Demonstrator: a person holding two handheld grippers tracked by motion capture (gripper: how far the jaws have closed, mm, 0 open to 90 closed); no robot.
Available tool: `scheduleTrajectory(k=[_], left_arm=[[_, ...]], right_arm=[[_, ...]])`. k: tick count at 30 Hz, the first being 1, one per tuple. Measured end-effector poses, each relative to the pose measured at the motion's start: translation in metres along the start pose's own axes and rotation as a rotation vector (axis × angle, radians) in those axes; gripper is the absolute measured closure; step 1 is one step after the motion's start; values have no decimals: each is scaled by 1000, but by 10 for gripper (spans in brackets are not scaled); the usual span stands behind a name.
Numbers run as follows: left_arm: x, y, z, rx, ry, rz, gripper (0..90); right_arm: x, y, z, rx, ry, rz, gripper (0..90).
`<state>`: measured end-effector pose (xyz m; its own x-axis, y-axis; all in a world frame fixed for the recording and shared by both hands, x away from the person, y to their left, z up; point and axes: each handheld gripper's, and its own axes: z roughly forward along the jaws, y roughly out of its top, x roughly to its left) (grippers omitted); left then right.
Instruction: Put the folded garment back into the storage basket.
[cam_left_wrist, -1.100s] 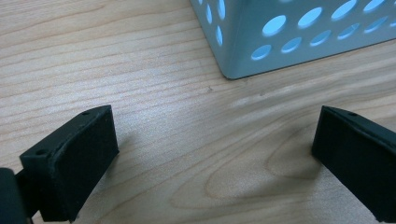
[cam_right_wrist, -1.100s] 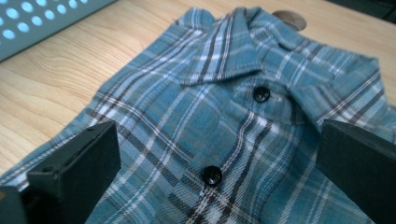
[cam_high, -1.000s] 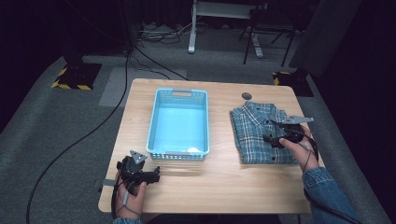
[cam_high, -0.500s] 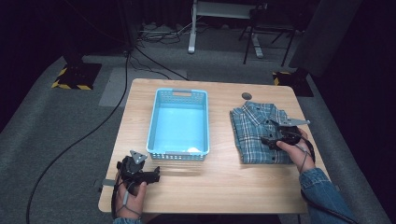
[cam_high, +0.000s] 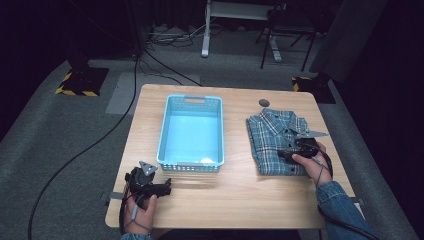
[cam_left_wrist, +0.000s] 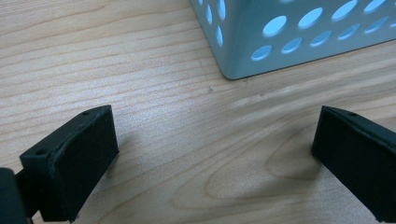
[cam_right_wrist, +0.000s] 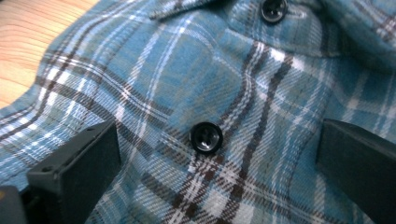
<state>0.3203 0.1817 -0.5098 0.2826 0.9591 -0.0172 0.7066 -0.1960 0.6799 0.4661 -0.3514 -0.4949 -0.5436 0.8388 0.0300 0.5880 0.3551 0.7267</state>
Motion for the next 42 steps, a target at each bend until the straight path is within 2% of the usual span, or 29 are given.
scheduleTrajectory(k=[10,21,25,31,37,42], left_arm=[[0,0,0,0,0,1,1],[0,0,1,-1,1,-2,1],[0,0,1,-1,1,-2,1],[0,1,1,-1,1,-2,1],[0,1,1,-1,1,-2,1],[0,1,1,-1,1,-2,1]], right_arm=[[2,-11,5,-42,-29,9,0],[5,-10,6,-27,-49,-4,2],[6,-11,5,-28,-58,3,30],[6,-15,-1,-73,-71,22,258],[11,-12,-7,-65,-102,29,486],[14,-11,-10,-64,-120,15,605]])
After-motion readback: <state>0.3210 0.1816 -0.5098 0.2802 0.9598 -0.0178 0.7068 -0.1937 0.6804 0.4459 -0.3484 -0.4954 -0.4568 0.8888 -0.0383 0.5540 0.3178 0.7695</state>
